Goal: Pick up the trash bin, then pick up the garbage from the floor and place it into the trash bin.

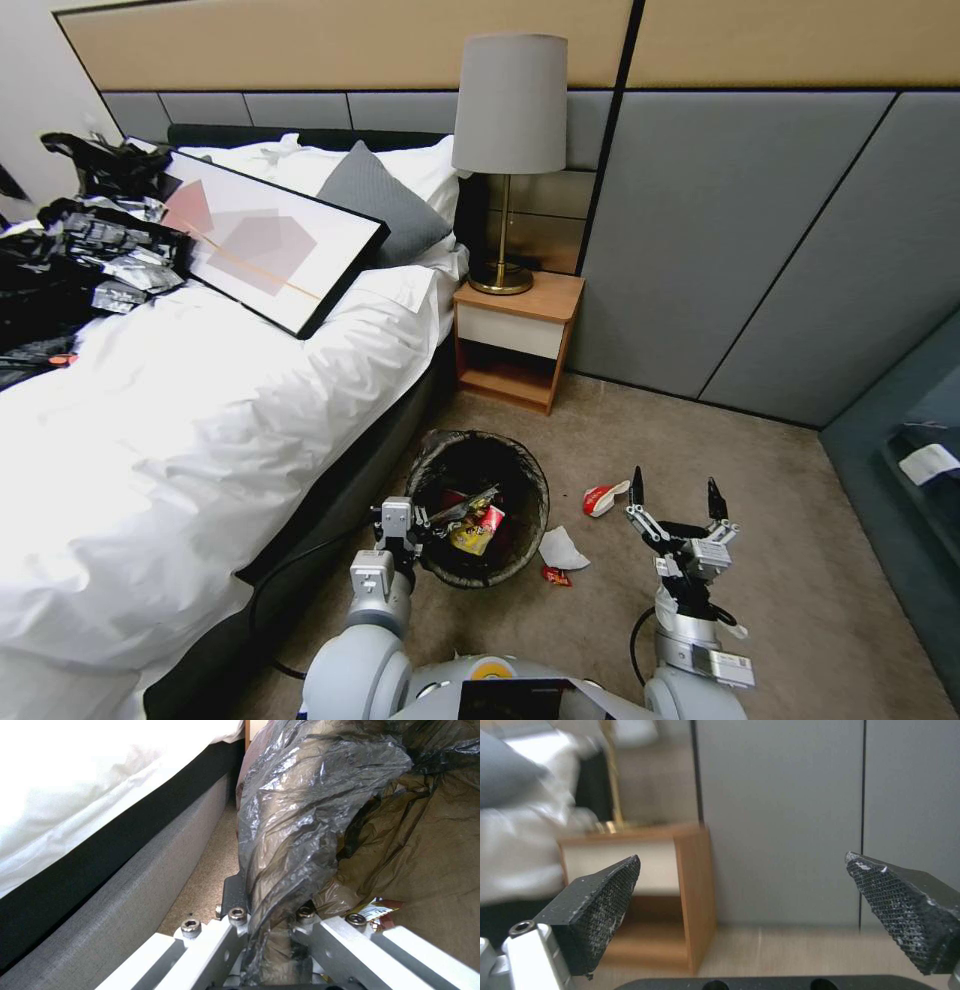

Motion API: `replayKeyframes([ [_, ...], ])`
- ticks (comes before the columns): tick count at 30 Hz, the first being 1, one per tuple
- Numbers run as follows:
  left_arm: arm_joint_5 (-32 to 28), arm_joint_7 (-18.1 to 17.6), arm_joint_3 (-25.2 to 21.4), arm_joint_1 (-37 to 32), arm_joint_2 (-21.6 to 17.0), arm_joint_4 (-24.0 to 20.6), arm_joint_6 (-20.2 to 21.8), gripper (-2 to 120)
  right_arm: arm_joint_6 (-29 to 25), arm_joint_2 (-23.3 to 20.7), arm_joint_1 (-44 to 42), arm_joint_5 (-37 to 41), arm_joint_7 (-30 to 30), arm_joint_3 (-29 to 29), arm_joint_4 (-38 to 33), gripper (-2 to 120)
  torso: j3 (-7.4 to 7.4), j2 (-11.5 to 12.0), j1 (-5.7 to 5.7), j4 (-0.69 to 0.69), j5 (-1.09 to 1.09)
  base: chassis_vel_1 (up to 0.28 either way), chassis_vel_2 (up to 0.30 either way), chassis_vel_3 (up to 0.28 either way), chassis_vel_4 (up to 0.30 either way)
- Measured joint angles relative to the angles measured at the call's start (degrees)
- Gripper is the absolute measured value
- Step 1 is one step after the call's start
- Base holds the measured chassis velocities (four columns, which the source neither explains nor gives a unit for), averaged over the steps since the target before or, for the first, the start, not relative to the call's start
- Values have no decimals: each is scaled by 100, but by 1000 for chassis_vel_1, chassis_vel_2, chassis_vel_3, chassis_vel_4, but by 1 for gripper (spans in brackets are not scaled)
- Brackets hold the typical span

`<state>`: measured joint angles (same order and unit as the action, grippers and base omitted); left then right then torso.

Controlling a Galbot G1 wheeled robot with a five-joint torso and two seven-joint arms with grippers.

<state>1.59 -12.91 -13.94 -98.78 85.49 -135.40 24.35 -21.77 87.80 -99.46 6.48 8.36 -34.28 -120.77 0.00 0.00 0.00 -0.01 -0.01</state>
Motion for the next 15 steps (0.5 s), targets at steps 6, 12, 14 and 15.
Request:
replayKeyframes([
  [6,13,-32,-27,-33,-17,-44,-10,0,1878,-374,1184,1006,438,148,819,100,0,0,1,0,0,0,0,0,0],
  [12,22,-41,-47,-49,-16,-57,-12,0,2602,-514,2094,1025,615,281,1823,100,0,0,1,1,2,0,0,0,0],
  [14,23,-41,-47,-52,-16,-57,-12,0,2650,-534,2263,1010,639,296,2100,100,0,0,1,1,0,0,0,0,0],
  [15,23,-40,-46,-52,-17,-57,-12,0,2667,-542,2341,1005,646,301,2241,100,0,0,1,1,-1,0,0,0,0],
])
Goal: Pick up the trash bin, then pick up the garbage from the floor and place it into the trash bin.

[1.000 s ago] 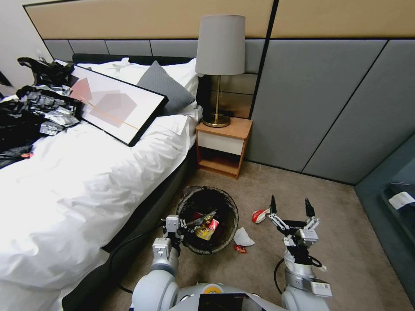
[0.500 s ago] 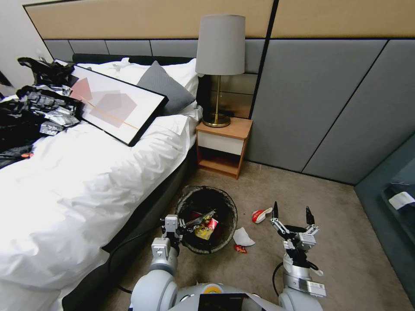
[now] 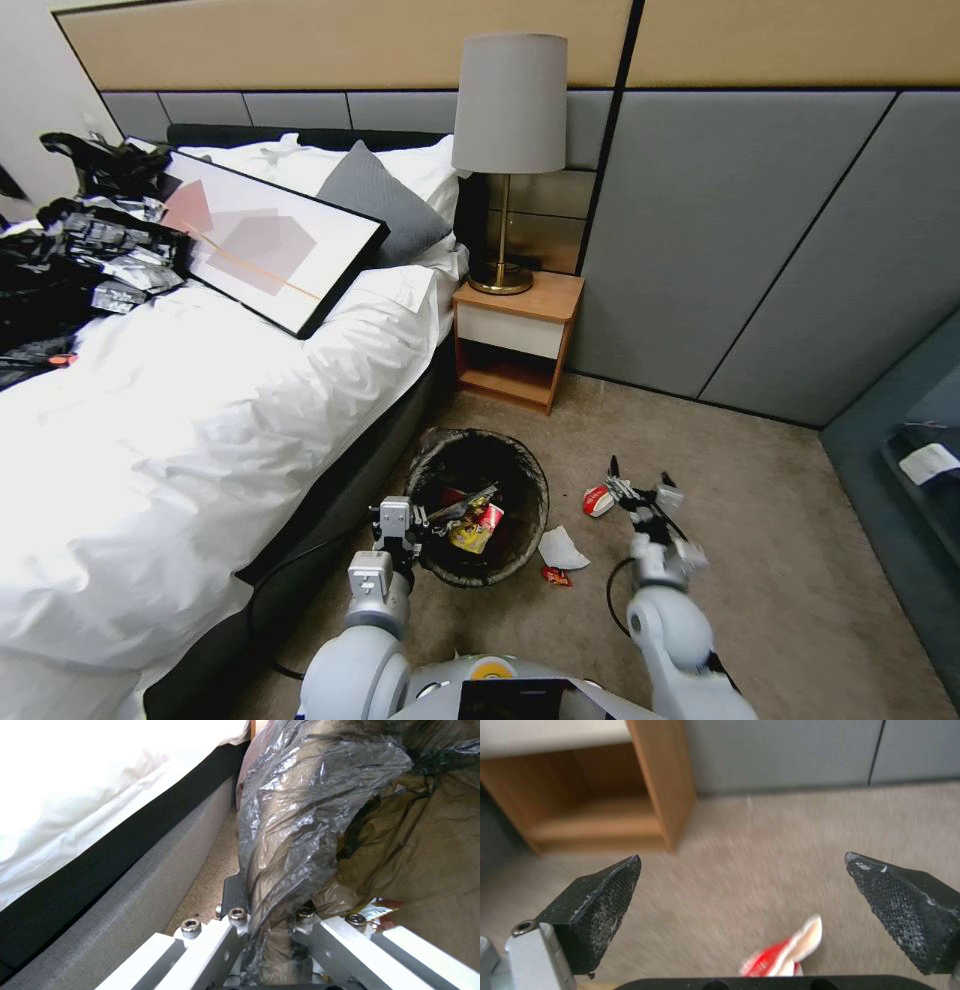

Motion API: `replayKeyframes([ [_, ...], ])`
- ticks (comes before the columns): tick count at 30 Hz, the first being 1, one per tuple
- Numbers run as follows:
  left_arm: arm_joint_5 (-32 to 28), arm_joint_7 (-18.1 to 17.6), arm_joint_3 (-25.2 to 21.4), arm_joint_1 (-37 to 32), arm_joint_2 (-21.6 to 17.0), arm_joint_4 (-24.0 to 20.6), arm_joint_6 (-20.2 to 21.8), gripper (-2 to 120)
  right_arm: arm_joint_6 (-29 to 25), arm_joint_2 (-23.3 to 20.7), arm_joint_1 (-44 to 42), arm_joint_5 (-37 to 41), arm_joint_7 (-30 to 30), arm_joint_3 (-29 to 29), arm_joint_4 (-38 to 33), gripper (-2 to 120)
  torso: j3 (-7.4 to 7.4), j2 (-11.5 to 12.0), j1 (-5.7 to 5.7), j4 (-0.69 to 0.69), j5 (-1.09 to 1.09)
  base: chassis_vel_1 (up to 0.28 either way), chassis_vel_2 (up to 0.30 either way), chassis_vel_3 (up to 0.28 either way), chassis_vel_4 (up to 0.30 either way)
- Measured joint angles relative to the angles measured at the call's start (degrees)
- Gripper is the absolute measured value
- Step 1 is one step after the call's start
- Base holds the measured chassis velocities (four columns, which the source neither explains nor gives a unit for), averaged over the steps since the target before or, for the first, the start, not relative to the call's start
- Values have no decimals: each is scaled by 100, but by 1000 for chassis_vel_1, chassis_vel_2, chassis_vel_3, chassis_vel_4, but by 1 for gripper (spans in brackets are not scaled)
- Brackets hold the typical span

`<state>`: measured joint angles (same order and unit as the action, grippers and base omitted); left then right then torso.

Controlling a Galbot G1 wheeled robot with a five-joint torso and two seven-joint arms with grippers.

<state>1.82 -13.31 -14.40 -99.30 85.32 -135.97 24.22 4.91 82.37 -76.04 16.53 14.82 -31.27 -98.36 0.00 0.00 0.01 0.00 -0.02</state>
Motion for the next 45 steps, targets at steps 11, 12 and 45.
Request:
replayKeyframes([
  [11,5,-1,32,18,4,44,-7,0,-91,-91,975,388,-174,7,1865,100,0,0,0,0,2,0,0,0,0],
  [12,5,-1,32,18,4,44,-7,0,-91,-91,975,388,-174,7,1865,100,0,0,0,0,2,0,0,0,0],
  [45,52,-1,33,-24,6,66,-8,0,-1050,-117,1772,471,-590,-190,4360,96,0,0,-1,0,2,0,0,0,0],
])
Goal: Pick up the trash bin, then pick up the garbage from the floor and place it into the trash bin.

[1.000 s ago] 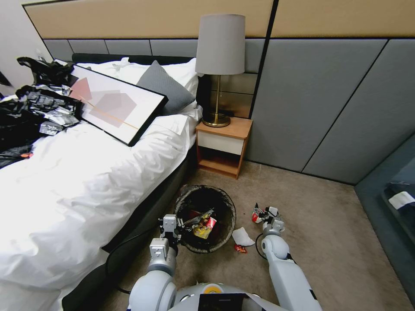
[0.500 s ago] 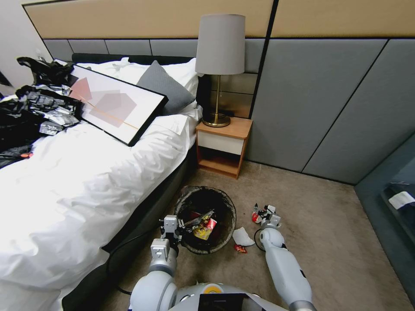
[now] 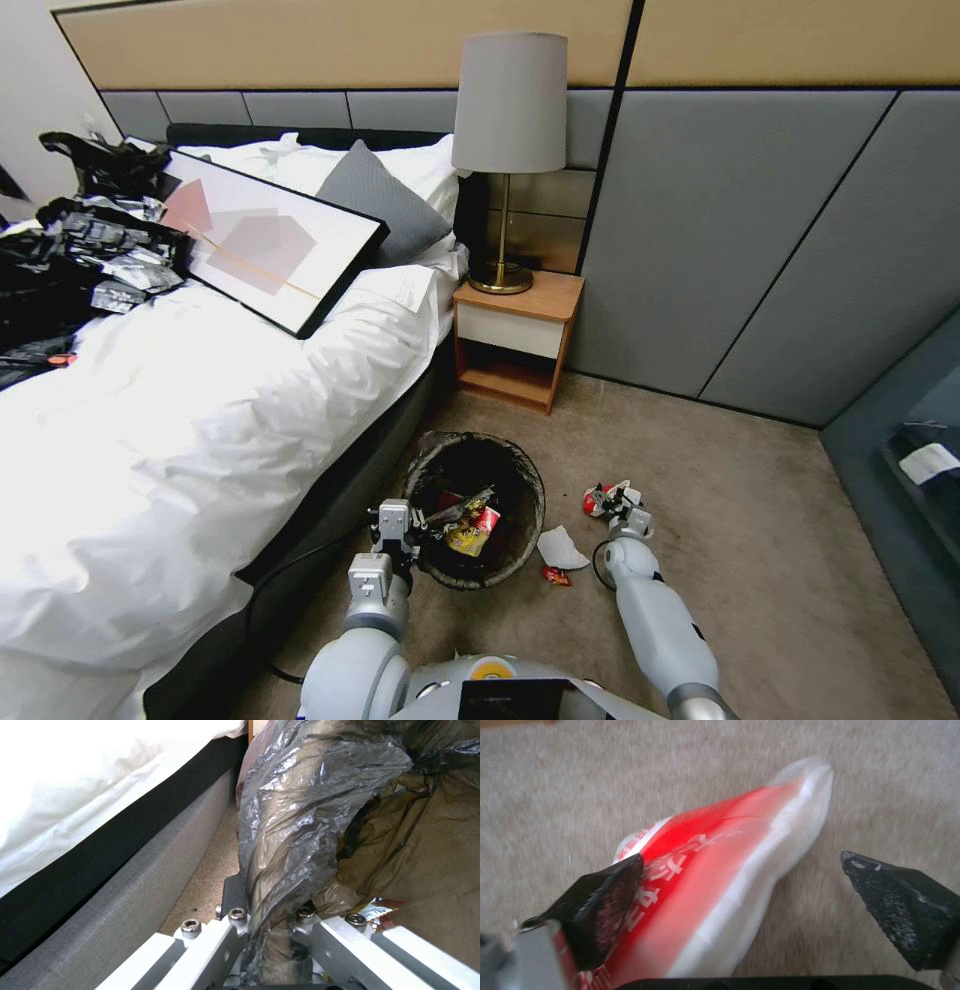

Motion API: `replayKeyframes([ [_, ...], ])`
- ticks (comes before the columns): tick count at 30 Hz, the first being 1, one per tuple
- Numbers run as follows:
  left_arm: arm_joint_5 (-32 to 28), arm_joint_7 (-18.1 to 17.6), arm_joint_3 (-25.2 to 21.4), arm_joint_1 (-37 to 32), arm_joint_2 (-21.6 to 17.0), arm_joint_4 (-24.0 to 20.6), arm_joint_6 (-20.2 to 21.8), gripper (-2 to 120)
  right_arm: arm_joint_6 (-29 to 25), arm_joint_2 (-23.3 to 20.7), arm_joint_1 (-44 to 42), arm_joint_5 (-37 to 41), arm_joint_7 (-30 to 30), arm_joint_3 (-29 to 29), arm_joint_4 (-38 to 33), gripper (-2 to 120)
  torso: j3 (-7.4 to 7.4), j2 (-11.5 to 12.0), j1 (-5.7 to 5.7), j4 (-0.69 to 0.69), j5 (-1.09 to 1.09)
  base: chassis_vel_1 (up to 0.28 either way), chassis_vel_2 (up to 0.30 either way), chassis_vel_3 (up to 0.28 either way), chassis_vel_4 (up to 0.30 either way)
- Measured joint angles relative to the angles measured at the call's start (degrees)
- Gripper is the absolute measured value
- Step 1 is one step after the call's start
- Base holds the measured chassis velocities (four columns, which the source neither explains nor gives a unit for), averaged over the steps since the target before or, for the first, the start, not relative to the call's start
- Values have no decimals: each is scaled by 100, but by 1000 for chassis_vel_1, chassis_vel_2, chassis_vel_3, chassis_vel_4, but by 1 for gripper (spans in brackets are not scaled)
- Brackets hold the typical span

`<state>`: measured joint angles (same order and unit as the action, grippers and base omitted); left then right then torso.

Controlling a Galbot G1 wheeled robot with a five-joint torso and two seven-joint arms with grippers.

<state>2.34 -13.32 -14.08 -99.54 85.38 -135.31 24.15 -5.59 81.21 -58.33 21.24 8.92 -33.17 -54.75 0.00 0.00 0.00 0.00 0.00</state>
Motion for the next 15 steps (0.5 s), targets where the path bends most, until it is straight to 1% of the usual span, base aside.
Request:
replayKeyframes([
  [3,1,-2,1,-7,-6,-12,0,0,-97,51,-43,-57,-65,20,49,86,0,0,0,0,1,0,0,0,0],
  [4,1,-2,1,-7,-6,-12,0,0,-97,51,-43,-57,-65,20,49,86,0,0,0,0,1,0,0,0,0],
  [7,16,-3,23,-9,-6,-12,-1,0,-121,85,-76,-90,-85,36,20,73,0,0,0,0,1,0,0,0,0],
  [8,16,-3,23,-9,-6,-12,-1,0,-121,85,-76,-90,-85,36,20,73,0,0,0,0,1,0,0,0,0],
  [11,20,-4,26,-9,-7,-11,-3,0,-142,103,-84,-127,-101,50,5,59,0,0,0,-1,0,0,0,0,0],
  [12,20,-4,26,-9,-7,-11,-3,0,-142,103,-84,-127,-101,50,5,59,0,0,0,-1,0,0,0,0,0],
  [15,21,-5,25,-9,-9,-15,-4,0,-162,107,-80,-149,-110,52,5,45,0,0,0,0,0,0,0,0,0],
])
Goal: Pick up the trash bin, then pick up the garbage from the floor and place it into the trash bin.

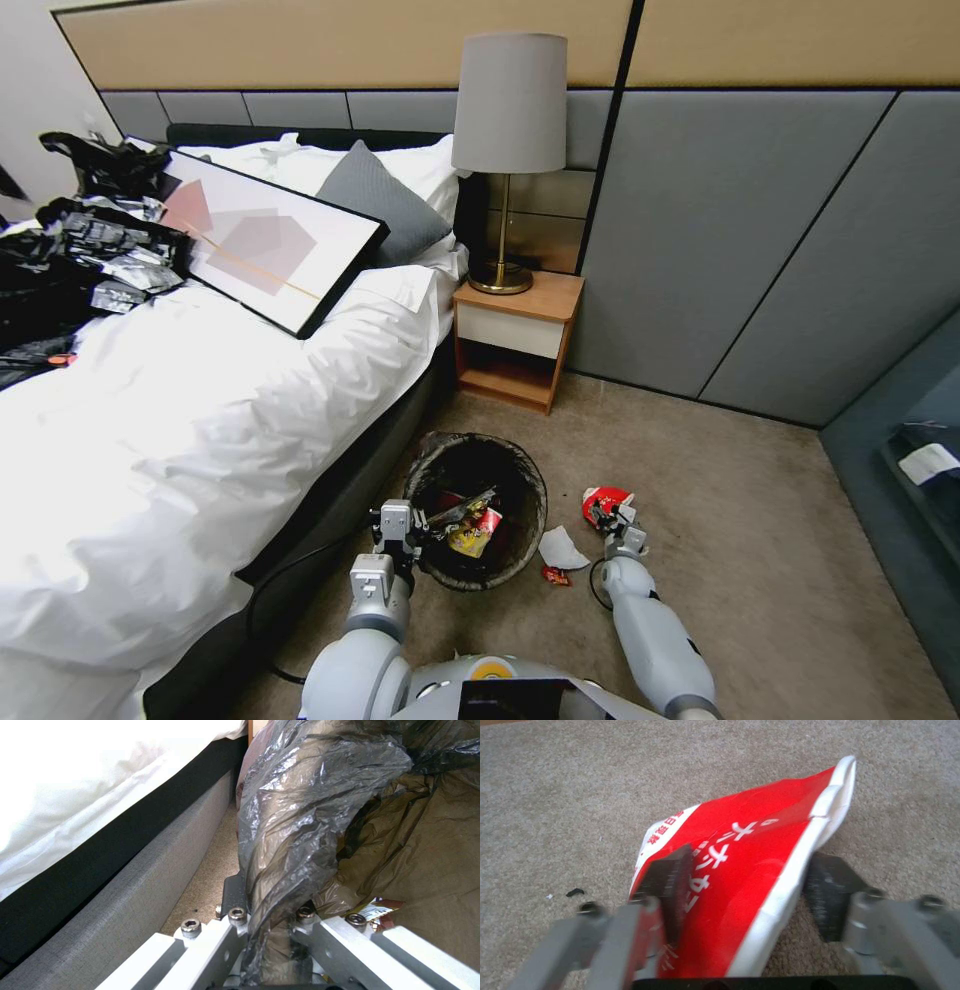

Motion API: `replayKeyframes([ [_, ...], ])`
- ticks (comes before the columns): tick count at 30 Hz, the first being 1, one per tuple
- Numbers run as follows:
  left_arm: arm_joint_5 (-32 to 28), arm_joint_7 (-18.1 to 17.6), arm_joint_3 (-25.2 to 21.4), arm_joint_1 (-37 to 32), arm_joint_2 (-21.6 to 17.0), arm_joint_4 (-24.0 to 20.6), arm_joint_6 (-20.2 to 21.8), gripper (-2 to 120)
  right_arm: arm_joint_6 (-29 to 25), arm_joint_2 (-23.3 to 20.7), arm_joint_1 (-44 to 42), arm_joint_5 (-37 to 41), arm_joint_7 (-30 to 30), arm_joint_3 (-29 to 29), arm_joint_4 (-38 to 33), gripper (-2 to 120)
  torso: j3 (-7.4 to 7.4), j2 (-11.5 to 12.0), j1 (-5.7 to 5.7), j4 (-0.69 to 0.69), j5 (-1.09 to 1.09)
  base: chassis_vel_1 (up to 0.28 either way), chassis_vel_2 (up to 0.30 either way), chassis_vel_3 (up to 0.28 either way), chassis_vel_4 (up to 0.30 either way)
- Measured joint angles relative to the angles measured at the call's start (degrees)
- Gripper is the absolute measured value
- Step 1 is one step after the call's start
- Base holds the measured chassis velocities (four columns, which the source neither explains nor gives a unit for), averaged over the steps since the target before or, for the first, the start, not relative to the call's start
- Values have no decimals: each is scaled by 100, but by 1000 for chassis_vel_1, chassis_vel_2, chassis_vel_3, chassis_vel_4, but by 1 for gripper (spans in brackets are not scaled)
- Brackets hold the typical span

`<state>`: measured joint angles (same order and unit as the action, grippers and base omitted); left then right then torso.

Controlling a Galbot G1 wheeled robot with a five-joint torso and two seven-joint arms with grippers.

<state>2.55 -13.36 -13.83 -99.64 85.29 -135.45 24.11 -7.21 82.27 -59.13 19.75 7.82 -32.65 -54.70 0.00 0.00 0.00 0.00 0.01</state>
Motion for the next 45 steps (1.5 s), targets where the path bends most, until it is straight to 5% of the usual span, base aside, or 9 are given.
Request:
replayKeyframes([
  [13,0,-1,22,9,3,2,-7,0,-107,-13,-1,-107,-7,-13,-17,3,0,0,0,0,-1,0,0,0,0],
  [27,3,-1,32,12,12,6,-17,0,-185,-38,-179,-217,19,-31,-575,0,-1,0,0,0,2,0,0,0,0],
  [38,19,0,69,20,18,40,-29,0,-441,-7,-959,-477,-114,74,-3246,0,0,0,0,1,-1,0,0,0,0],
  [42,40,2,115,21,6,80,-38,0,-714,-29,-1450,-591,-605,242,-4678,0,0,0,0,1,0,0,0,0,0],
  [45,49,10,152,32,-2,110,-41,0,-1081,-99,-1931,-630,-1503,479,-5920,0,0,0,0,0,-1,0,0,0,0],
])
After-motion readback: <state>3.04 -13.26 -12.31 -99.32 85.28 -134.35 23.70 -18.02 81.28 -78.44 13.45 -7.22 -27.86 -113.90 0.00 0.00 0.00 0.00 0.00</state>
